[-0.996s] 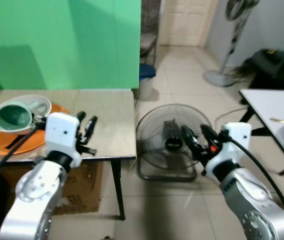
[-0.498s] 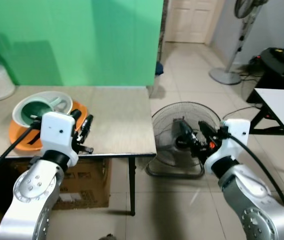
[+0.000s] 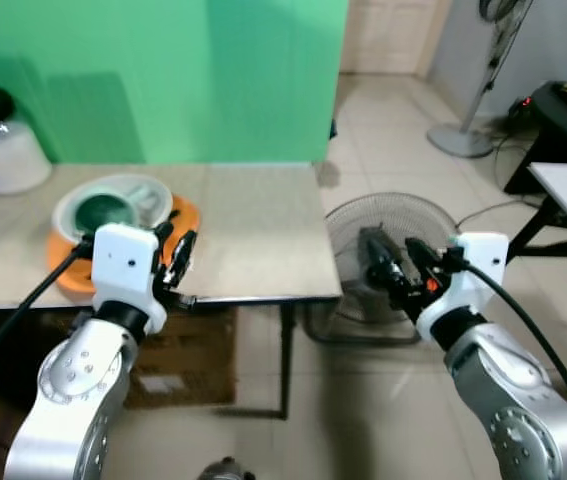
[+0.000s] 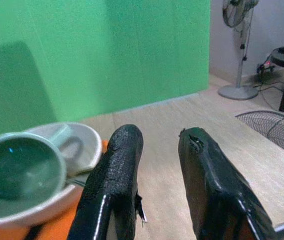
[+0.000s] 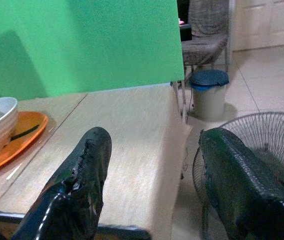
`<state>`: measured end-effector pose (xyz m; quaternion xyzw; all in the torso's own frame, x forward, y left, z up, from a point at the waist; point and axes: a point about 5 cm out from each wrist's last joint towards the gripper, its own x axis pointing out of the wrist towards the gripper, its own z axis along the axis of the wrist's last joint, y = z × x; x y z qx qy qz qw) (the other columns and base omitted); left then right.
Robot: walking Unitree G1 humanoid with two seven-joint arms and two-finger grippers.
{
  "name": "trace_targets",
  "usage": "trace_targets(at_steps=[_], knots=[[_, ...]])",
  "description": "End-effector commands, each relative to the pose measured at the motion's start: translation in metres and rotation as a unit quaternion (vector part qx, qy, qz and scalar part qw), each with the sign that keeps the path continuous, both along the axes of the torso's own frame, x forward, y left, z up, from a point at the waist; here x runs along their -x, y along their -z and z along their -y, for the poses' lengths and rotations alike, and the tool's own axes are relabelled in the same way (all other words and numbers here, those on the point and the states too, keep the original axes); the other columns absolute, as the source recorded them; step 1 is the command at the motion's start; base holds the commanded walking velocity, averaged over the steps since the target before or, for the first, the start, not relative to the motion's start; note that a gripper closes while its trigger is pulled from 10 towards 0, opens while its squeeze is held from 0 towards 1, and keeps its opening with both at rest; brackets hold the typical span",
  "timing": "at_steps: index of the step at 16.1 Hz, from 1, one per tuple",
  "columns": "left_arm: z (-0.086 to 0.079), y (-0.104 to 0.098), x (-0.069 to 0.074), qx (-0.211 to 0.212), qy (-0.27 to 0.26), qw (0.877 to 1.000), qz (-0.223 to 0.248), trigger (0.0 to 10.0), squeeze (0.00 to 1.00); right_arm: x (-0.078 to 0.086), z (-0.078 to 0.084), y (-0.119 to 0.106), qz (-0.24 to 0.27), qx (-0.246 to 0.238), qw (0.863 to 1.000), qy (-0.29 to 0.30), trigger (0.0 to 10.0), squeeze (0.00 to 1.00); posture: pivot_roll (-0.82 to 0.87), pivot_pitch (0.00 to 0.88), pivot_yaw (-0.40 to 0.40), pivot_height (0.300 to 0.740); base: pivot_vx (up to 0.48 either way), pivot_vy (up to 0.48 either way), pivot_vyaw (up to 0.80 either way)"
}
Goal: Setting the table
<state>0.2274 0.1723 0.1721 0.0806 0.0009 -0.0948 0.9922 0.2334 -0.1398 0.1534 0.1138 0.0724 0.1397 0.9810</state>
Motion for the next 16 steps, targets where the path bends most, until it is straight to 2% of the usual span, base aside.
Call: trace_targets(at_steps=[1, 14, 16], knots=[[-0.0025, -0.0020, 0.0004, -0.004, -0.007, 1.000, 0.003, 10.0, 0.00, -0.0006, -0.0039, -0.0019, 0.001, -0.003, 1.000, -0.009, 10.0, 0.00, 0.19, 0.000, -0.019, 0.740, 0.000, 0.289, 0.00], [-0.0037, -0.0056, -0.0037, -0.003, -0.014, 1.000, 0.008, 10.0, 0.00, -0.0053, -0.0072, -0.0033, 0.003, -0.021, 1.000, -0.010, 10.0, 0.00, 0.20, 0.000, -0.011, 0.740, 0.000, 0.286, 0.00], [-0.0018, -0.0099, -0.0044, 0.001, -0.018, 1.000, 0.022, 10.0, 0.00, -0.0071, -0.0077, -0.0046, 0.006, -0.023, 1.000, -0.015, 10.0, 0.00, 0.20, 0.000, -0.011, 0.740, 0.000, 0.000, 0.00]])
